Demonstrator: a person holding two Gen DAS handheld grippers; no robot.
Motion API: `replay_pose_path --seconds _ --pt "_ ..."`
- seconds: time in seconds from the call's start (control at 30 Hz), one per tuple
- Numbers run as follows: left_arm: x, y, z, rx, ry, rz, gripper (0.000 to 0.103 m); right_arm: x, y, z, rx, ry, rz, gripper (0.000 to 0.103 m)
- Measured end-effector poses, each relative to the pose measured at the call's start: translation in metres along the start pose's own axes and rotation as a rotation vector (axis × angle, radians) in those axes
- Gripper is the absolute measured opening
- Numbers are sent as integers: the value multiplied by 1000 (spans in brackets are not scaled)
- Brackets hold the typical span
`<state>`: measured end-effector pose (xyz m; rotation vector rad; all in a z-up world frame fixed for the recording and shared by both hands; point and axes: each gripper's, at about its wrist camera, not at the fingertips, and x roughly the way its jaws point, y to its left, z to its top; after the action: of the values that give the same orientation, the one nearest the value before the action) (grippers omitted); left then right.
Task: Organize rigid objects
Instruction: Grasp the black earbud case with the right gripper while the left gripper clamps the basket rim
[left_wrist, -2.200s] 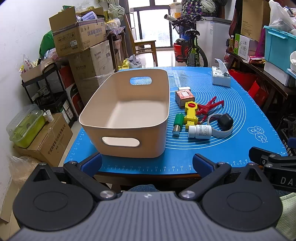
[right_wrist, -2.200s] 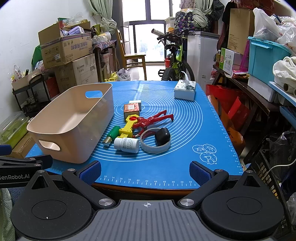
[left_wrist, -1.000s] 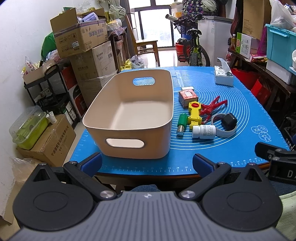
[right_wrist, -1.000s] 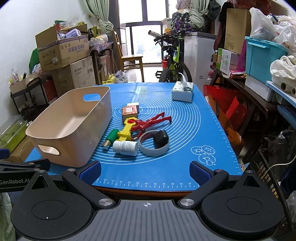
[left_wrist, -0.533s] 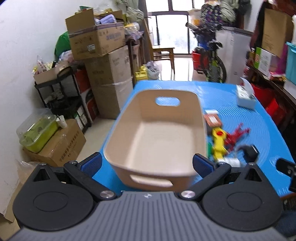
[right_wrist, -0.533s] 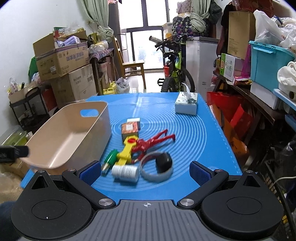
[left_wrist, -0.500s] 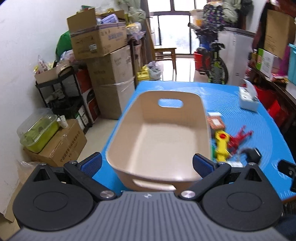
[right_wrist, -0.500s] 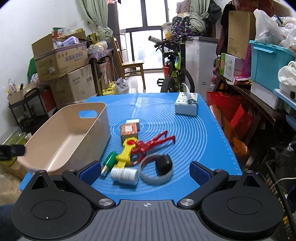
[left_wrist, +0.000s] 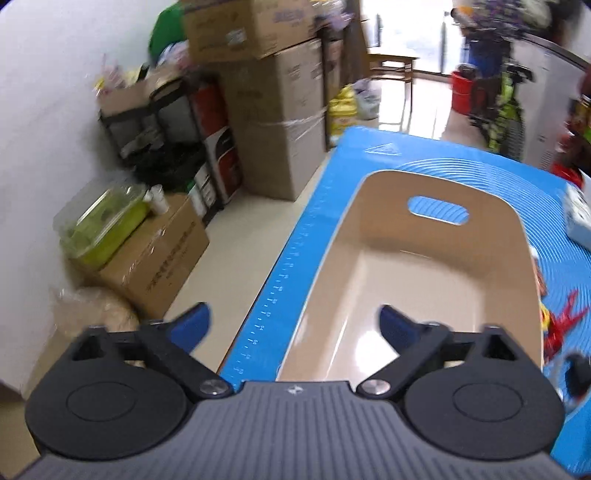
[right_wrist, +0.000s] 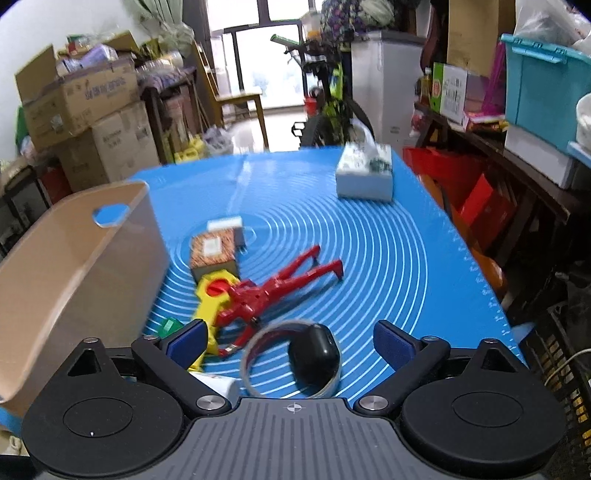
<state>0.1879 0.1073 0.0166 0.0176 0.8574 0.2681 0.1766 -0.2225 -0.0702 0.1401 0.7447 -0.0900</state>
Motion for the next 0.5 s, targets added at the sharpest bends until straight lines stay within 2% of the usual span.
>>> replay_pose_path --seconds 0.13,0.2,0.37,0.5 --pt "12 -1 6 -13 14 24 86 22 -1 0 22 47 4 86" --pt "22 0 4 -15 36 20 86 31 1 0 6 58 -9 85" --pt "51 7 -5 1 112 -7 86 50 1 -4 -16 105 -41 73" --pt "65 12 -8 22 153 -29 76 52 0 -4 -21 107 -54 68"
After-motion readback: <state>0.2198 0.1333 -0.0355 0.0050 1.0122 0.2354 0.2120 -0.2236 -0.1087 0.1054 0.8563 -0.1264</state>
